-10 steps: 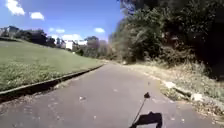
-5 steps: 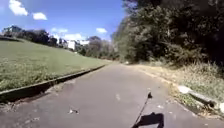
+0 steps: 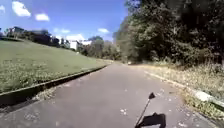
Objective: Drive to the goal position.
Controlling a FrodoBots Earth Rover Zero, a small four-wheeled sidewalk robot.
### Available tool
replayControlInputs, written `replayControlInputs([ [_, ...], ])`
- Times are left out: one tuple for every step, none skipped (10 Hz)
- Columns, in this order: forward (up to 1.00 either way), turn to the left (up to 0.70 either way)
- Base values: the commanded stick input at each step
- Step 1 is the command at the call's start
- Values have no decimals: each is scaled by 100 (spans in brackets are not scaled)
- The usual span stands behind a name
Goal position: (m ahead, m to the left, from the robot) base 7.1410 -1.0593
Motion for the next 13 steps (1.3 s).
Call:
replayControlInputs([
  [100,0],
  [100,0],
  [100,0],
  [100,0],
  [100,0],
  [100,0],
  [100,0],
  [100,0],
  [100,0],
  [100,0],
  [100,0],
  [100,0],
  [100,0],
])
